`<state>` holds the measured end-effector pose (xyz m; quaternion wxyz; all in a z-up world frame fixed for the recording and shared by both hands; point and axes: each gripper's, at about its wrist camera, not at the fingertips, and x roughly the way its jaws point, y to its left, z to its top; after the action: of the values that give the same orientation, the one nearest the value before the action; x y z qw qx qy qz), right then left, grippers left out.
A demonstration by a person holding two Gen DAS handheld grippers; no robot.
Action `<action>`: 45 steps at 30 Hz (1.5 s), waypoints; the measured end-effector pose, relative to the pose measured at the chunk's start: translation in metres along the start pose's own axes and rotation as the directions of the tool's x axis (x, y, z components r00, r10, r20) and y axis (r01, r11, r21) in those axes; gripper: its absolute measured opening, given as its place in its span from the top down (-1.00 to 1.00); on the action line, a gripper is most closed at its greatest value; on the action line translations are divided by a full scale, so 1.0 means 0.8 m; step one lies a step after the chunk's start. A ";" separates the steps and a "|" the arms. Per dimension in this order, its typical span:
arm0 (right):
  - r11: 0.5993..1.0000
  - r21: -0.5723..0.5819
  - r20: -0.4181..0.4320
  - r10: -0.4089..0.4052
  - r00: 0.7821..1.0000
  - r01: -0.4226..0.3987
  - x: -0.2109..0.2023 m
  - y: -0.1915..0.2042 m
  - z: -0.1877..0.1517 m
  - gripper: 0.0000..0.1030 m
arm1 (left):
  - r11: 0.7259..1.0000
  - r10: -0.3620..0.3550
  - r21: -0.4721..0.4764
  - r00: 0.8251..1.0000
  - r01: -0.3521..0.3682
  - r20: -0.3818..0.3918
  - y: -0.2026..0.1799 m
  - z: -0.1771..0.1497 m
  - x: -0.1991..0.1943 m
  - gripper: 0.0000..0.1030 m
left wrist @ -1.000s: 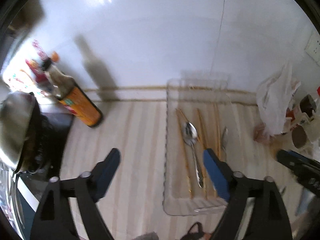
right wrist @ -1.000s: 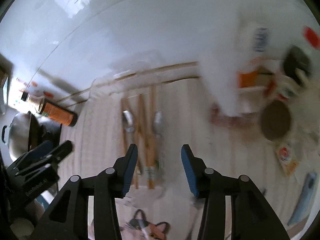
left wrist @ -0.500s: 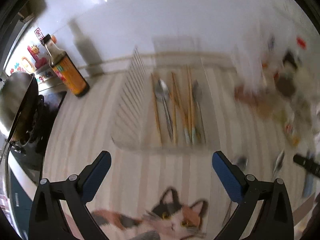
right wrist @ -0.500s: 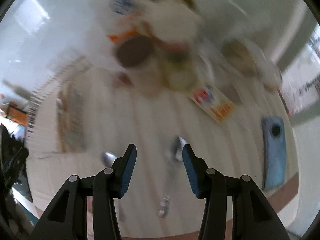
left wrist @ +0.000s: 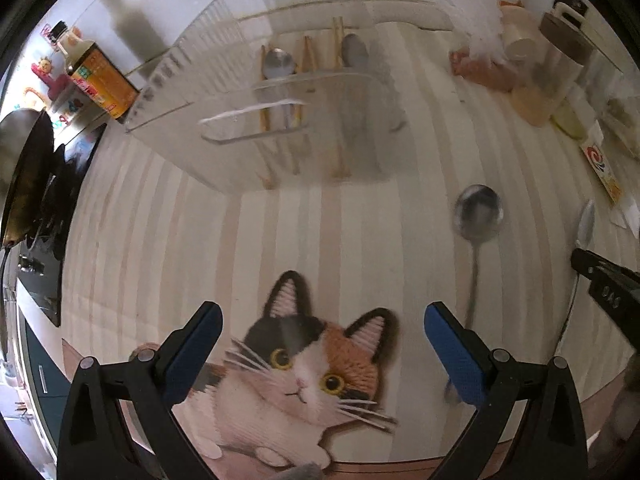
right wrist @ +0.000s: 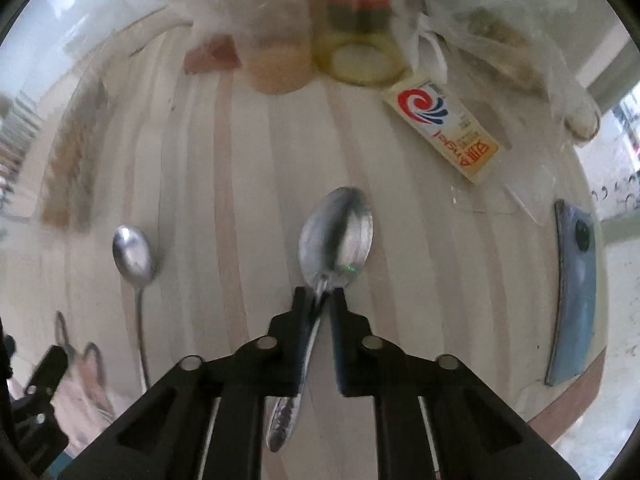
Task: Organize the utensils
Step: 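Move both tools back to the spoons and grasp a spoon with the right tool, then grasp a steel spoon with the left tool while the right tool holds its spoon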
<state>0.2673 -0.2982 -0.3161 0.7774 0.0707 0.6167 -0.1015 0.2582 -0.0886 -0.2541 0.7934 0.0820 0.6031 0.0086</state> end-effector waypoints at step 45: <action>0.983 0.063 -0.027 0.175 0.984 -0.173 -0.021 -0.065 -0.014 1.00 | 0.950 -0.277 0.138 0.960 0.281 -0.042 -0.095 0.056 0.021 0.18</action>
<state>0.2404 -0.3447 -0.3012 0.7706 0.1492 0.6176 -0.0505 0.2994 -0.1671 -0.2691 0.7720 0.0525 0.6164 -0.1459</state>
